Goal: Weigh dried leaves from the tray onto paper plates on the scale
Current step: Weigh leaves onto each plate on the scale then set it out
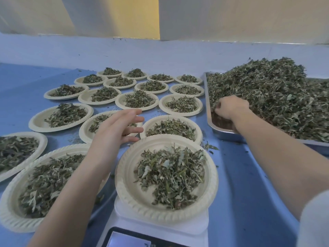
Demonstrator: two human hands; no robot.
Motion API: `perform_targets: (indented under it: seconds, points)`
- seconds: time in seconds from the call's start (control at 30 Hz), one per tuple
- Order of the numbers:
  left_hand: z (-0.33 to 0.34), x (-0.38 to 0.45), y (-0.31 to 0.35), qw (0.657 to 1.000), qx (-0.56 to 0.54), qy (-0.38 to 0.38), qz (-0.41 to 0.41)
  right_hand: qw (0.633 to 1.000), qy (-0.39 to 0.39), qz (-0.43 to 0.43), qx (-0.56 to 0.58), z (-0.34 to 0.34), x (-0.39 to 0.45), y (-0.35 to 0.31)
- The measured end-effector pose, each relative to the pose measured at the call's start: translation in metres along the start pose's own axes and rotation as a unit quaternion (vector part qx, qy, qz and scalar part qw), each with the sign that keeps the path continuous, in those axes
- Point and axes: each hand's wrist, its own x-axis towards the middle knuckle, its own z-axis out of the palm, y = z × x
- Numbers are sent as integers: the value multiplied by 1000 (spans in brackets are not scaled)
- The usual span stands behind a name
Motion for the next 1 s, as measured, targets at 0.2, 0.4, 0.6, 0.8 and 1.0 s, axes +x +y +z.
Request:
perform_targets:
  seconds: [0.2,0.4,0.6,0.8,1.0]
  points:
    - [-1,-1,1,1000,-3,2,-3,989,-146,35,16,15,5,14]
    - [-1,-1,1,1000,2,4,-2,992,-71,-24,105,8,3,6]
    - [-1,-1,1,1000,2,7,1,958,-180,-64,214,-7,-15,7]
    - [0,-1,1,1000,-14,5,-6,967,-235,-99,16,-16,-43,9]
    - [-1,-2,4,1000,-18,14,2,982,-142,-101,79,-26,-61,-5]
